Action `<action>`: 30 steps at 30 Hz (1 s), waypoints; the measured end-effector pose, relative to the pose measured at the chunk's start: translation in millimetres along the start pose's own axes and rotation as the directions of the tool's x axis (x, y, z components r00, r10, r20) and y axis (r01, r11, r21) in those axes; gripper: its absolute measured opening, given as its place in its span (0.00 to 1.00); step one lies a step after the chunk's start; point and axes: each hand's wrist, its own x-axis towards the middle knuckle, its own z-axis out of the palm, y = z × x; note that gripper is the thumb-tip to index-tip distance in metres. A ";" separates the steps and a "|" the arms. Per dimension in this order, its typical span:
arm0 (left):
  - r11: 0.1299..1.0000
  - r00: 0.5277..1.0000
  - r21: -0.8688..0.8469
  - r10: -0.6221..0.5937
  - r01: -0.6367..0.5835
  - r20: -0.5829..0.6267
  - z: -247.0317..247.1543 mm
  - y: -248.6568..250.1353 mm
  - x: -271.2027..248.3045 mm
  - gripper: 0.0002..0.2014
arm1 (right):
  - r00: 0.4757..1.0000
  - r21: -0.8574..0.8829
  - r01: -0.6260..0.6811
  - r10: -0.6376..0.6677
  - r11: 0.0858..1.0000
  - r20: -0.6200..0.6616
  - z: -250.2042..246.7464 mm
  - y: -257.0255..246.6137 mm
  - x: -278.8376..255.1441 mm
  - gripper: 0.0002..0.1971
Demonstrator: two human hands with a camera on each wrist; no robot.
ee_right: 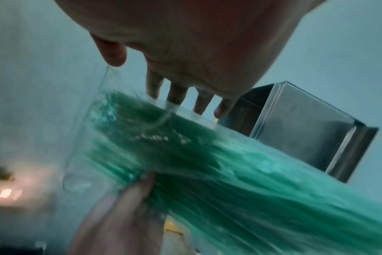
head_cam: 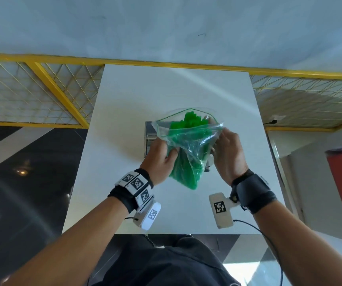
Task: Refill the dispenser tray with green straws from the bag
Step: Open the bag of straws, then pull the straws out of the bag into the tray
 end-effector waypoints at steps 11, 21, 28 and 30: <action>0.947 1.000 -0.321 -0.018 0.020 0.012 3.8 24.1 18.3 0.23 | 0.994 -0.278 0.034 -0.003 0.960 0.111 20.1 31.1 5.9 0.32; 0.876 0.941 -0.432 -0.304 0.215 -0.148 24.7 -31.4 27.4 0.22 | 0.992 -0.348 0.066 -0.025 0.935 0.122 28.0 21.4 9.8 0.25; 0.861 0.955 -0.497 -0.227 0.106 -0.189 14.0 12.3 26.4 0.28 | 0.991 -0.256 0.038 -0.005 0.966 0.131 28.4 22.8 6.9 0.27; 0.873 0.961 -0.473 -0.223 0.121 -0.165 18.7 -1.8 27.2 0.22 | 0.992 -0.264 0.006 0.029 0.965 0.126 29.1 20.0 4.5 0.20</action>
